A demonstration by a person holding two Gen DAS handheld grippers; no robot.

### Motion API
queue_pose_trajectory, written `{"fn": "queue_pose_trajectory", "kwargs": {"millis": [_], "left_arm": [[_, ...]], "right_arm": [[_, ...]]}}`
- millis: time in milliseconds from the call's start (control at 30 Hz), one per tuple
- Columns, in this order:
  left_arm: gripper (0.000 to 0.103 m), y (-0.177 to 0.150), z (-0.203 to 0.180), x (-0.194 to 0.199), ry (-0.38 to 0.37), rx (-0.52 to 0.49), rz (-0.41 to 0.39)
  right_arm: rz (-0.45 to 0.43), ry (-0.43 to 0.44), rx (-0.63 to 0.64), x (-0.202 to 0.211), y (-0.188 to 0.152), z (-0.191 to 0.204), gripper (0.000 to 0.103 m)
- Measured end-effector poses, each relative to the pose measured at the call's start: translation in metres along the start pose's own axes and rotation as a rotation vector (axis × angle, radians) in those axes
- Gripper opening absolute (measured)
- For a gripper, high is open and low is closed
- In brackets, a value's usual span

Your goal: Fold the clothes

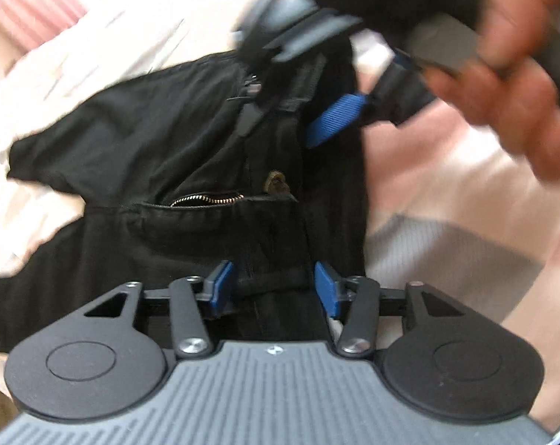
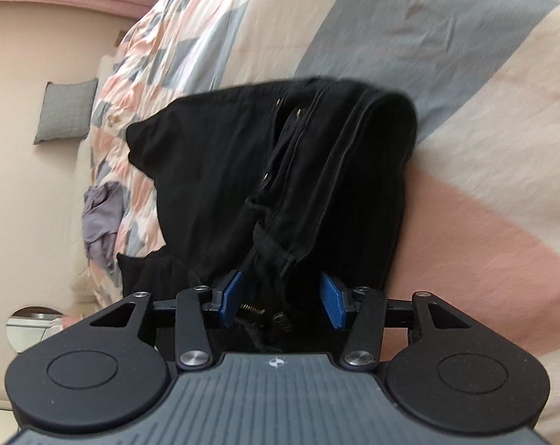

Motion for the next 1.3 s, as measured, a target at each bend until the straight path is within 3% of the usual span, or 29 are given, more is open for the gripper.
{"fn": "queue_pose_trajectory", "kwargs": {"millis": [100,233,267,300,333,400,467,567,600,700,733,800,900,967,1033,1133,1300], "left_arm": [[0.053,-0.004,-0.018,-0.007,0.061,-0.097,0.017],[0.056,-0.002,-0.024,-0.017,0.095,-0.143,0.032],[0.053,-0.001,-0.024,-0.018,0.088,-0.143,0.029],[0.034,0.000,-0.023,-0.019,0.079,-0.141,0.025],[0.009,0.002,-0.017,-0.015,0.044,-0.093,0.016],[0.008,0.007,-0.003,-0.008,-0.026,0.003,-0.003],[0.007,0.011,0.020,0.016,-0.090,0.132,-0.106],[0.006,0.013,0.043,0.038,-0.161,0.227,-0.231],[0.006,0.013,0.043,0.034,-0.206,0.232,-0.221],[0.007,0.002,0.018,-0.009,-0.276,0.110,-0.065],[0.007,-0.003,0.012,-0.016,-0.269,0.070,-0.060],[0.007,-0.006,0.008,-0.022,-0.267,0.025,-0.063],[0.011,0.000,0.017,-0.006,-0.315,0.092,-0.068],[0.016,0.000,0.021,0.010,-0.390,0.110,-0.094],[0.036,-0.003,0.017,0.026,-0.417,0.074,-0.122],[0.037,-0.015,0.005,0.035,-0.390,0.032,-0.097],[0.043,-0.039,0.001,0.033,-0.346,0.015,-0.021]], "right_arm": [[0.027,0.008,-0.005,-0.004,-0.001,0.000,0.048],[0.059,-0.006,0.027,-0.007,0.002,0.003,0.048],[0.064,-0.009,0.032,-0.008,0.003,0.003,0.048],[0.068,-0.011,0.032,-0.008,0.003,0.003,0.048],[0.071,-0.013,0.032,-0.009,0.004,0.002,0.048],[0.076,-0.017,0.036,-0.010,0.005,0.002,0.044],[0.072,-0.023,0.054,-0.007,0.005,0.004,0.008],[0.065,-0.034,0.079,-0.002,0.006,0.007,0.002],[0.065,-0.041,0.085,0.001,0.005,0.006,0.002],[0.079,-0.083,0.062,0.001,0.004,-0.004,0.001],[0.089,-0.105,0.040,-0.002,0.004,-0.010,0.000],[0.115,-0.118,0.019,-0.005,0.006,-0.012,0.002],[0.088,-0.108,0.079,0.010,0.013,0.001,0.021],[0.006,-0.119,0.086,0.030,0.021,-0.001,0.055],[-0.059,-0.135,0.054,0.045,0.029,-0.010,0.056],[-0.118,-0.148,-0.016,0.053,0.041,-0.026,0.059],[-0.137,-0.138,-0.068,0.026,0.053,-0.036,0.070]]}}
Point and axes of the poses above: each gripper's, at about its wrist camera, not at the fingertips, and x roughly against the way its jaws point, z to its left, y to its top, the point moved 4 cm from there along -x, roughly the way its jaws point
